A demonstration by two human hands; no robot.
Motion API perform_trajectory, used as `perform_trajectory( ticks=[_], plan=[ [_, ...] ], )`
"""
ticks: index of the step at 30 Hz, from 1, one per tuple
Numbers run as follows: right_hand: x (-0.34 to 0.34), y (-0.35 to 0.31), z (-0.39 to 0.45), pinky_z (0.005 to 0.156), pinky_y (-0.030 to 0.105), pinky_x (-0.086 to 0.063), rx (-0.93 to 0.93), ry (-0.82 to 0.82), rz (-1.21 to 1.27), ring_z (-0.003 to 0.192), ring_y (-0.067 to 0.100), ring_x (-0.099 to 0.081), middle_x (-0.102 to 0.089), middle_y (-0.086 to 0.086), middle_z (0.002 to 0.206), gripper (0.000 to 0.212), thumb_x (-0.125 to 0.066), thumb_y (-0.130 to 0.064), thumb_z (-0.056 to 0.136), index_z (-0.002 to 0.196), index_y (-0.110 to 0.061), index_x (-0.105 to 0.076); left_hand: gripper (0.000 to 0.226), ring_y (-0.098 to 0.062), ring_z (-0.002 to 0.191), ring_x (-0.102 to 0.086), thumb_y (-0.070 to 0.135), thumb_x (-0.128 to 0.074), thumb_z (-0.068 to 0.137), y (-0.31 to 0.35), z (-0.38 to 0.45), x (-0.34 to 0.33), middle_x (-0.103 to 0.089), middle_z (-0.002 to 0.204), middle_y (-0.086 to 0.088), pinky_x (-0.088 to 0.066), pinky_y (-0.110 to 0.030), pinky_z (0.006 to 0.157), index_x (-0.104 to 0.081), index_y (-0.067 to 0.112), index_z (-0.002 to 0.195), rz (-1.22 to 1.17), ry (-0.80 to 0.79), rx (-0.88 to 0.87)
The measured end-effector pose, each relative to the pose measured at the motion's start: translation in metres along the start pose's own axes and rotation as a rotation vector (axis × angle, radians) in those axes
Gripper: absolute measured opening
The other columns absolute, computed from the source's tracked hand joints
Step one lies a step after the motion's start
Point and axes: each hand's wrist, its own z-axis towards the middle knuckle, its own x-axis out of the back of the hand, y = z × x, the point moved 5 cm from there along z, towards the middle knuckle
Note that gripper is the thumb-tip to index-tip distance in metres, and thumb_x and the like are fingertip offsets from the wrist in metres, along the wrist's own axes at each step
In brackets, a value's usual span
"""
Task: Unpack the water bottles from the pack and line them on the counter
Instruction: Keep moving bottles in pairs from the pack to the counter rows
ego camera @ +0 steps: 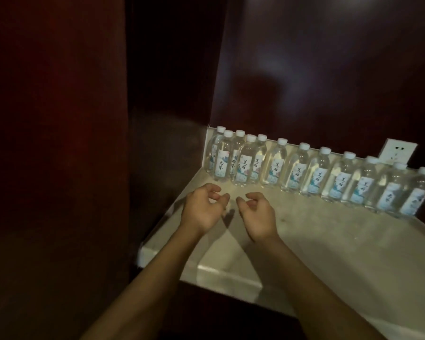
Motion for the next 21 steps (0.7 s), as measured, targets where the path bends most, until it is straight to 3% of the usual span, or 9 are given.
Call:
perform_trajectory(
  ticks=[3,5,10,17,21],
  plan=[
    [0.015,-0.015,-0.058,0.083,0.035,-0.054,0.057,-0.013,0.26,0.083,0.022,-0.068,-0.069,-0.002,0.08,0.013,-0.066,-0.021,0.093,0.103,-0.013,-0.068,0.022,-0.009,0.077,-0.07,0.032,-0.072,0.09,0.005,-0.061,0.025,-0.068,0.083,0.009,-0.06,-0.036,0.084,-0.073,0.015,0.104,-0.141,0.055,-0.021],
    [0.015,-0.023,-0.097,0.077,0.034,-0.056,0.105,-0.041,0.386,0.079,0.022,-0.07,-0.071,0.001,0.078,0.005,-0.064,-0.018,0.094,0.092,-0.021,-0.067,0.018,-0.014,0.079,-0.072,0.033,-0.072,0.088,0.003,-0.097,0.042,-0.071,0.081,0.005,-0.06,-0.044,0.083,-0.076,0.018,0.097,-0.152,0.074,-0.036],
    [-0.028,-0.046,-0.183,0.069,0.027,-0.054,0.129,-0.184,0.561,0.071,0.014,-0.067,-0.07,0.004,0.072,0.013,-0.059,-0.016,0.099,0.088,-0.017,-0.067,0.012,-0.012,0.075,-0.071,0.037,-0.065,0.088,-0.032,-0.164,0.105,-0.075,0.079,0.005,-0.059,-0.039,0.076,-0.073,0.031,0.083,-0.068,0.23,-0.002],
    [-0.134,-0.071,-0.28,0.065,0.026,-0.052,0.113,-0.466,0.521,0.069,0.011,-0.067,-0.069,0.001,0.074,0.013,-0.058,-0.018,0.099,0.091,-0.019,-0.068,0.01,-0.005,0.067,-0.069,0.036,-0.062,0.097,-0.111,-0.239,0.217,-0.072,0.077,0.009,-0.054,-0.025,0.066,-0.069,0.033,0.09,0.069,0.451,0.163],
    [-0.198,-0.092,-0.333,0.061,0.018,-0.051,0.103,-0.625,0.537,0.065,0.005,-0.065,-0.069,0.005,0.075,0.013,-0.057,-0.013,0.099,0.096,-0.007,-0.068,0.013,-0.01,0.063,-0.068,0.043,-0.063,0.087,-0.16,-0.278,0.276,-0.073,0.073,0.005,-0.057,-0.04,0.07,-0.07,0.034,0.08,0.011,0.575,0.268]
  ],
)
